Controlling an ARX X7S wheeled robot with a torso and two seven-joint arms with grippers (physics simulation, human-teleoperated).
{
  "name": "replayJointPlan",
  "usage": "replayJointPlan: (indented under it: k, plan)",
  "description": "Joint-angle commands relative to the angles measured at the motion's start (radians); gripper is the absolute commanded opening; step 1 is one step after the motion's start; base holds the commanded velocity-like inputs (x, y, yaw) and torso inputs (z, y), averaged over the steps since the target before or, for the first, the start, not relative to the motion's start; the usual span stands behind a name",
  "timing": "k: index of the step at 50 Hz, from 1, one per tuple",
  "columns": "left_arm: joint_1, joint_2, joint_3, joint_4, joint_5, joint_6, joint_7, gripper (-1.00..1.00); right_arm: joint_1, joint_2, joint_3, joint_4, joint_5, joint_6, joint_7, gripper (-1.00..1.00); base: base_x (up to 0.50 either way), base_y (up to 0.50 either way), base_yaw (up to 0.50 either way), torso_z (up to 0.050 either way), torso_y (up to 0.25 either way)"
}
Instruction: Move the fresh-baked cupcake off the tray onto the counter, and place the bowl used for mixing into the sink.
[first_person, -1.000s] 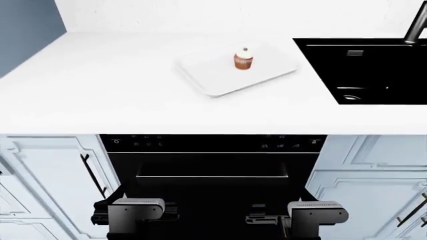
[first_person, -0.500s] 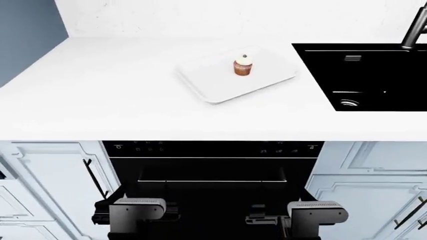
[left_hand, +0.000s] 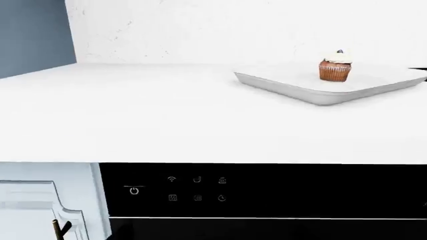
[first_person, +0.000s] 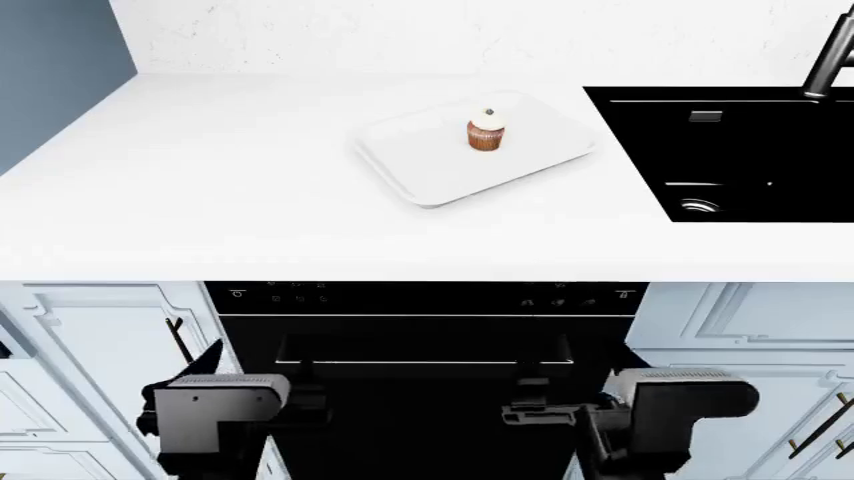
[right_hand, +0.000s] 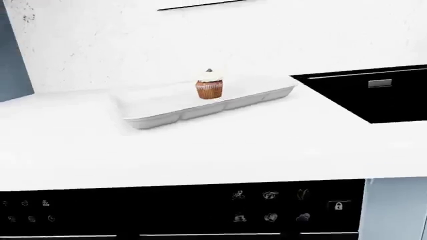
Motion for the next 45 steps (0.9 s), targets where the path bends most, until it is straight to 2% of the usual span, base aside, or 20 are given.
replayJointPlan:
  k: [1, 3, 4, 6, 7, 8, 9, 11, 12, 14, 17, 21, 29, 38, 45]
  plan:
    - [0.0, -0.224, -0.237, 0.578, -0.356, -0.484, -0.129, 1.0, 0.275, 0.374, 0.043, -0.565, 0.723, 0.468, 0.449, 1.0, 0.0, 0.0, 0.0, 0.0, 0.0]
    - [-0.066, -0.275, -0.3, 0.662, -0.49, -0.598, -0.204, 1.0, 0.53, 0.58, -0.209, -0.565, 0.883, 0.335, 0.652, 1.0, 0.0, 0.0, 0.0, 0.0, 0.0]
    - [-0.113, -0.407, -0.26, 0.672, -0.62, -0.538, -0.337, 1.0, 0.662, 0.662, -0.341, -0.566, 0.928, 0.257, 0.727, 1.0, 0.0, 0.0, 0.0, 0.0, 0.0]
    - [-0.24, -0.706, -0.082, 0.673, -0.828, -0.316, -0.588, 1.0, 0.921, 0.767, -0.541, -0.566, 1.066, 0.196, 0.826, 1.0, 0.0, 0.0, 0.0, 0.0, 0.0]
    - [-0.284, -0.782, 0.003, 0.673, -0.849, -0.24, -0.638, 1.0, 0.993, 0.784, -0.594, -0.566, 1.095, 0.184, 0.849, 1.0, 0.0, 0.0, 0.0, 0.0, 0.0]
    - [-0.339, -0.84, 0.065, 0.673, -0.882, -0.194, -0.68, 1.0, 1.039, 0.797, -0.587, -0.566, 1.151, 0.189, 0.869, 1.0, 0.0, 0.0, 0.0, 0.0, 0.0]
    - [-0.426, -0.893, 0.132, 0.673, -0.913, -0.188, -0.715, 1.0, 1.057, 0.793, -0.501, -0.566, 1.241, 0.253, 0.9, 1.0, 0.0, 0.0, 0.0, 0.0, 0.0]
    - [-0.601, -0.953, 0.245, 0.673, -0.989, -0.203, -0.759, 1.0, 0.971, 0.729, -0.212, -0.566, 1.415, 0.448, 0.982, 1.0, 0.0, 0.0, 0.0, 0.0, 0.0]
    - [-0.687, -0.974, 0.271, 0.673, -1.058, -0.204, -0.777, 1.0, 0.912, 0.702, -0.112, -0.565, 1.459, 0.517, 1.005, 1.0, 0.0, 0.0, 0.0, 0.0, 0.0]
    - [-0.853, -0.98, 0.303, 0.673, -1.184, -0.271, -0.809, 1.0, 0.874, 0.702, -0.034, -0.564, 1.49, 0.558, 1.012, 1.0, 0.0, 0.0, 0.0, 0.0, 0.0]
    - [-1.029, -0.948, 0.302, 0.653, -1.313, -0.379, -0.854, 1.0, 0.911, 0.72, -0.025, -0.55, 1.533, 0.557, 1.018, 1.0, 0.0, 0.0, 0.0, 0.0, 0.0]
    - [-1.163, -0.89, 0.32, 0.63, -1.398, -0.457, -0.899, 1.0, 0.899, 0.726, -0.015, -0.544, 1.517, 0.574, 1.002, 1.0, 0.0, 0.0, 0.0, 0.0, 0.0]
    - [-1.107, -0.928, 0.298, 0.637, -1.355, -0.421, -0.881, 1.0, 0.888, 0.74, 0.003, -0.523, 1.528, 0.561, 1.013, 1.0, 0.0, 0.0, 0.0, 0.0, 0.0]
    - [-1.12, -0.899, 0.313, 0.63, -1.362, -0.443, -0.899, 1.0, 0.865, 0.746, 0.022, -0.519, 1.501, 0.569, 0.994, 1.0, 0.1, 0.0, 0.0, 0.0, 0.0]
    - [-1.118, -0.906, 0.307, 0.624, -1.36, -0.441, -0.891, 1.0, 0.877, 0.739, 0.013, -0.513, 1.496, 0.579, 0.999, 1.0, 0.27, 0.0, 0.0, 0.0, 0.0]
